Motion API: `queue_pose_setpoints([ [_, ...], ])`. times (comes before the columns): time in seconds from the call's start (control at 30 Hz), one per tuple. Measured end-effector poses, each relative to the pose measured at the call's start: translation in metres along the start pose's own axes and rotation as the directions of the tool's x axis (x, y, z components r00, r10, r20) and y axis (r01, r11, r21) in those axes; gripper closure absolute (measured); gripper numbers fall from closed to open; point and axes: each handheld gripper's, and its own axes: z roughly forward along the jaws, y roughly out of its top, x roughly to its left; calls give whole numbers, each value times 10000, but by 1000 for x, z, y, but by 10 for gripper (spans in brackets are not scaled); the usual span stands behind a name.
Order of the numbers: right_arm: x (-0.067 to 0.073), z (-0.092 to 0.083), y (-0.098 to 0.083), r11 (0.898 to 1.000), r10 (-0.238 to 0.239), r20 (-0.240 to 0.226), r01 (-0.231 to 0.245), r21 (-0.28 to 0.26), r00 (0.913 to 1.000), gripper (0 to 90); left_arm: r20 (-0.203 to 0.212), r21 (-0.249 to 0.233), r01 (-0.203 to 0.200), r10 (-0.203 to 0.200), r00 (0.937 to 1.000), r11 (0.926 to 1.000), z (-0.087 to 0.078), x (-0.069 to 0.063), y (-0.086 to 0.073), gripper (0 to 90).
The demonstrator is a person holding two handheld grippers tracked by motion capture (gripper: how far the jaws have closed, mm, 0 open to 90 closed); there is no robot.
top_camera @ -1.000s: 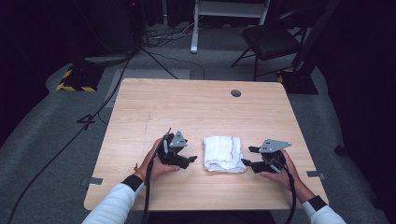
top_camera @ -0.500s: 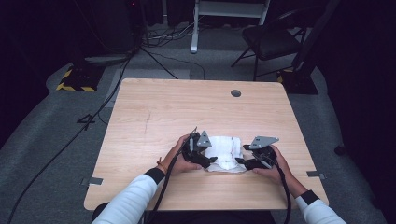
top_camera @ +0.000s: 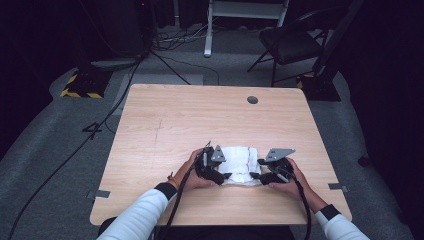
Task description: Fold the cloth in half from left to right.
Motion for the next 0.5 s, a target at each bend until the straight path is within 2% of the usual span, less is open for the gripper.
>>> queue_pose_setpoints([
  [0.23, -2, 3, -1, 9994, 341, -240, -342, -70, 9991, 365, 118, -62, 12, -11, 9999, 10000, -2, 2, -4, 209],
  [0.27, -4, 4, -1, 9983, 576, -403, -578, -27, 9975, 348, 165, -76, 56, -55, 9998, 10000, -2, 3, -4, 209],
  [0.33, -6, 6, 0, 9974, 720, -441, -721, -10, 9964, 326, 337, -65, 152, -150, 9993, 9999, -2, 7, -6, 206],
  [0.4, -6, 8, 1, 9978, 661, -462, -662, -21, 9967, 328, 361, -48, 165, -164, 9992, 9999, -3, 9, -7, 202],
  [0.5, -6, 14, 7, 9985, 528, -602, -535, -96, 9968, 335, 94, 63, 196, -197, 9998, 9998, -6, 16, -9, 182],
])
